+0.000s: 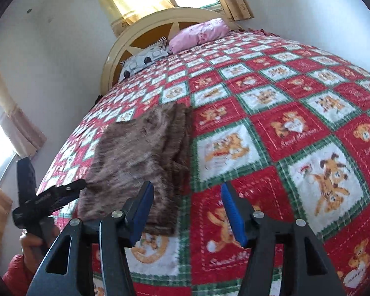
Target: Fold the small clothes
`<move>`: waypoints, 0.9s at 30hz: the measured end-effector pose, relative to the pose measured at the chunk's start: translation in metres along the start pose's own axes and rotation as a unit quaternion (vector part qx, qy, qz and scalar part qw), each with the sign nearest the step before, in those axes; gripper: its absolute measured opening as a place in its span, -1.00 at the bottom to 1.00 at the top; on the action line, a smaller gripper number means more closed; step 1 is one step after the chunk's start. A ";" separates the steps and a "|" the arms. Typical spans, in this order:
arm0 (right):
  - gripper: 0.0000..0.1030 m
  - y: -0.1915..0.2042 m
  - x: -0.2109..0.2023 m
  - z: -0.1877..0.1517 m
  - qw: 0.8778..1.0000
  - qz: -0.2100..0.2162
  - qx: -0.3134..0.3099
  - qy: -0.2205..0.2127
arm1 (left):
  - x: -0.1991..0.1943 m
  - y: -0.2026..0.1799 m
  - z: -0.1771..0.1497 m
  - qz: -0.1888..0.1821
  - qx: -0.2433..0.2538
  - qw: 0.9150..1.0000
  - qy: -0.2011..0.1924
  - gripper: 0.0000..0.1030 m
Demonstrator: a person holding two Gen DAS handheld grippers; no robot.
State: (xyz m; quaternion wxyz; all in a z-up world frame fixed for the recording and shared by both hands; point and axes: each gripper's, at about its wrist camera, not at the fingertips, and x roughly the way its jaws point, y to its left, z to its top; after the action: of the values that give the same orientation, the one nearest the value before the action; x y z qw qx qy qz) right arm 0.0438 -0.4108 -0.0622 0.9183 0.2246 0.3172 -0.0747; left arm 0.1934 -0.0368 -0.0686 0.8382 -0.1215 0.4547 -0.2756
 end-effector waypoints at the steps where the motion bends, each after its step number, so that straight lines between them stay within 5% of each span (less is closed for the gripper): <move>1: 0.13 -0.001 0.001 -0.001 1.000 0.001 0.003 0.002 | 0.000 0.001 0.000 -0.006 -0.003 1.000 0.001 0.70; 9: 0.13 0.003 0.004 0.011 1.000 0.015 -0.005 0.006 | 0.020 -0.008 0.027 -0.046 -0.022 0.999 0.003 0.73; 14: 0.16 -0.005 0.031 0.045 0.997 0.068 0.041 0.024 | 0.054 0.003 0.050 -0.078 -0.099 0.992 0.027 0.73; 19: 0.17 -0.019 0.082 0.070 0.984 0.126 0.111 0.053 | 0.062 -0.003 0.059 -0.070 -0.097 0.993 0.022 0.73; 27: 0.18 0.002 0.122 0.078 0.994 0.076 0.049 0.066 | 0.059 -0.005 0.052 -0.067 -0.044 0.997 0.003 0.74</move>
State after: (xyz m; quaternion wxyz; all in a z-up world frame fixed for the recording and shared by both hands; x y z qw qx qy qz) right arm 0.1834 -0.4443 -0.0821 0.8865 0.2969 0.3549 -0.0055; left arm 0.2609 -0.0770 -0.0788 0.8102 -0.1876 0.4599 -0.3114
